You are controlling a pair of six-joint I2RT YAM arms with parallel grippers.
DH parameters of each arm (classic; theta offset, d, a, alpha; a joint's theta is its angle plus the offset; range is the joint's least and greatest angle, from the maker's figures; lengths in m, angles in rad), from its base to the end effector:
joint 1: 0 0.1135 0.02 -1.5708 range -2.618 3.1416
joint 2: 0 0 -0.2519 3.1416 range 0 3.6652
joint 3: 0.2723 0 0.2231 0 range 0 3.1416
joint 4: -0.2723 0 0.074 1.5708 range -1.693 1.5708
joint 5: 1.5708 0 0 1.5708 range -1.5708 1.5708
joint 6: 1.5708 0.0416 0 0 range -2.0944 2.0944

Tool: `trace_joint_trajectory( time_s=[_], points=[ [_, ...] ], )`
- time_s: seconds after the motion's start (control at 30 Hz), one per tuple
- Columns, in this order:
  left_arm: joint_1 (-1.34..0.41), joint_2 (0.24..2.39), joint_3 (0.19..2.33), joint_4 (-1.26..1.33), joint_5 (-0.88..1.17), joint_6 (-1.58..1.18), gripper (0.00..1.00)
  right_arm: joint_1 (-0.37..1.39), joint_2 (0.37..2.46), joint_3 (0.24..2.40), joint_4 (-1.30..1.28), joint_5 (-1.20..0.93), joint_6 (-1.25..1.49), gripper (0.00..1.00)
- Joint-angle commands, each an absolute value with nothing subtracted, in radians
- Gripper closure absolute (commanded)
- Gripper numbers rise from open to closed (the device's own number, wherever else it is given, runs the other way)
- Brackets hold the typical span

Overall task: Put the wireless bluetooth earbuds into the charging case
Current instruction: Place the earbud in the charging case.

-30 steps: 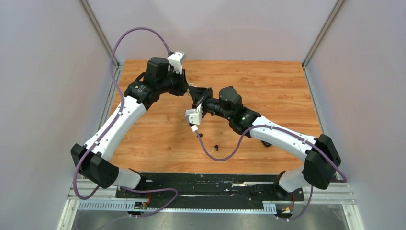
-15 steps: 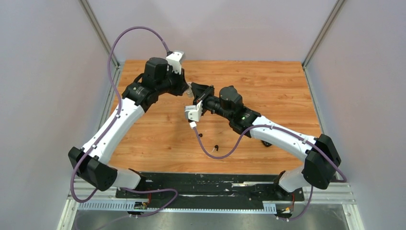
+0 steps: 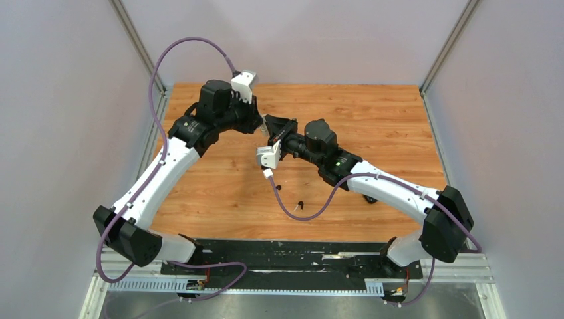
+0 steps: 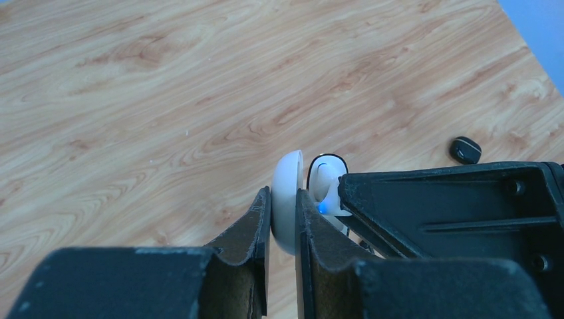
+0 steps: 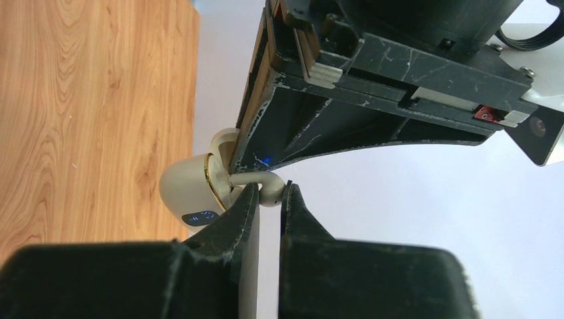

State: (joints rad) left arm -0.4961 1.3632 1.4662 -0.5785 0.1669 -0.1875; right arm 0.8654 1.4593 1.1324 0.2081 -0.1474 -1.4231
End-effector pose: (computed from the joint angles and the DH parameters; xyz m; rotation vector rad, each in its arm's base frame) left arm 0.2411 -0.1384 0.3891 0.4265 2.0483 -0.5918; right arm 0.2087 0.2545 0.3380 -1.5874 0.5995 -0.2936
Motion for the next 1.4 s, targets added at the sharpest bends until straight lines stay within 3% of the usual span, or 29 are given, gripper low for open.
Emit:
trace_joint_trajectory(
  time_s=[0.0, 1.37],
  points=[
    [-0.502, 1.315, 1.464, -0.524, 0.178, -0.161, 1.0, 0.866, 1.455, 1.142, 0.216, -0.16, -1.436, 1.0],
    [-0.502, 1.303, 1.433, -0.5, 0.215, -0.134, 1.0, 0.855, 1.389, 1.124, 0.096, -0.282, -1.447, 1.0]
  ],
)
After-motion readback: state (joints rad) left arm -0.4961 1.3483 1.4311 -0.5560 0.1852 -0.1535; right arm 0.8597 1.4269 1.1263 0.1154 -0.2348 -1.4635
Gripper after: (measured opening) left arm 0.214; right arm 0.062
